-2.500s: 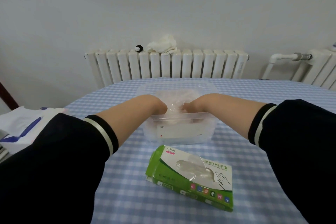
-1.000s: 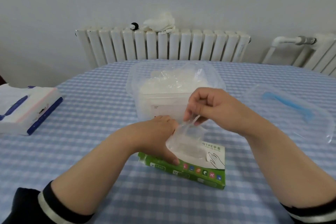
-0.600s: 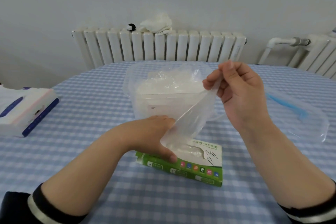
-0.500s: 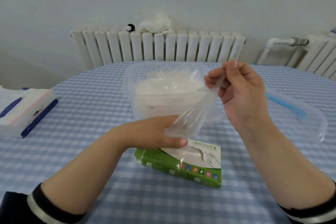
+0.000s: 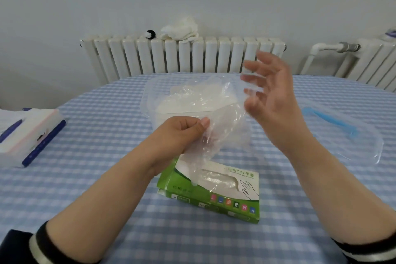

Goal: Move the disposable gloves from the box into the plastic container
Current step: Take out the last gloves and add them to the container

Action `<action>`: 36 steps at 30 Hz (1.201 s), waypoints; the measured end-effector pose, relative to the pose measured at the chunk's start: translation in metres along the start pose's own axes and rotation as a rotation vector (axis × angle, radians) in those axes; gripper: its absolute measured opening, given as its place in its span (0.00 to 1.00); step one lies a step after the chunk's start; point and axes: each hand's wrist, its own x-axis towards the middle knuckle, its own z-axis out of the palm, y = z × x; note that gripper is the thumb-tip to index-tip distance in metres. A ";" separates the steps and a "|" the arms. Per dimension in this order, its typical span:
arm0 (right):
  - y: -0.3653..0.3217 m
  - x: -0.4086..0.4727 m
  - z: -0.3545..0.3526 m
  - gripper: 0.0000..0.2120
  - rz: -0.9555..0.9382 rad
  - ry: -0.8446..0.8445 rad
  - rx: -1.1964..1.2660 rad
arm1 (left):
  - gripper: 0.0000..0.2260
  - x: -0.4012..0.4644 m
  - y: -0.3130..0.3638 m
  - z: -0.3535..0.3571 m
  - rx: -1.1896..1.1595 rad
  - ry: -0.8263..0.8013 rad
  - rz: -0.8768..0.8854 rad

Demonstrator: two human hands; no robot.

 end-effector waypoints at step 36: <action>-0.012 0.037 0.009 0.22 0.481 -0.005 -0.257 | 0.09 0.008 0.044 -0.010 0.166 0.488 0.261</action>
